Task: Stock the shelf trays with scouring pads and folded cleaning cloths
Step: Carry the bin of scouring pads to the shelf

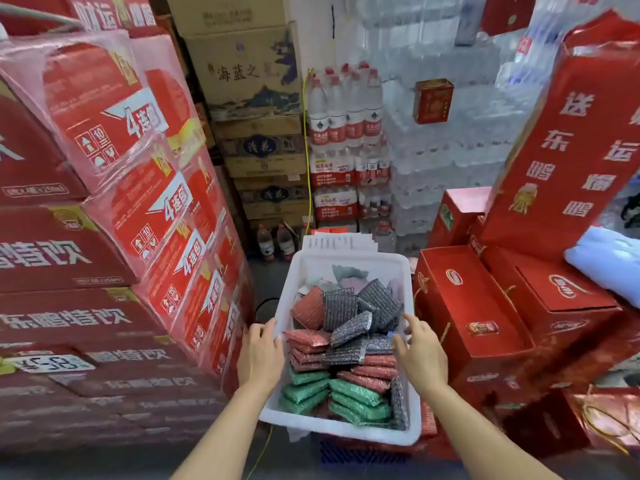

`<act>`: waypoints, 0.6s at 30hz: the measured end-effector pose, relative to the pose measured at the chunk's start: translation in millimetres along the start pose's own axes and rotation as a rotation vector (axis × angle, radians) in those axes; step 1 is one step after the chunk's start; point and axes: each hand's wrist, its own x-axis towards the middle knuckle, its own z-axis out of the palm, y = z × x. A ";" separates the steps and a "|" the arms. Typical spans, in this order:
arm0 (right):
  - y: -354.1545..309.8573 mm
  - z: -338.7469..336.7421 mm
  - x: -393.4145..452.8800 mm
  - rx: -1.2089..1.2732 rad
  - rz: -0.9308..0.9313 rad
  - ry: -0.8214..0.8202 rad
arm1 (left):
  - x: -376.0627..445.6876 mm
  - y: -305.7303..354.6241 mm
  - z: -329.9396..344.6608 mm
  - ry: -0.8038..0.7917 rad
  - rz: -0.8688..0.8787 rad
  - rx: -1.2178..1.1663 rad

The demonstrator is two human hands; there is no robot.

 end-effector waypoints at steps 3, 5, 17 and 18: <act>3.1 11.6 11.0 -0.005 0.080 0.071 | 12.9 -2.9 14.5 0.011 -0.019 0.027; 7.8 23.0 15.6 -0.022 0.129 0.083 | 22.3 -7.5 27.1 -0.012 -0.038 0.045; 20.7 59.0 34.7 0.032 0.342 0.106 | 73.6 -28.6 59.6 -0.150 -0.071 -0.152; 21.3 60.5 35.4 0.044 0.343 0.116 | 73.5 -30.2 60.9 -0.148 -0.061 -0.170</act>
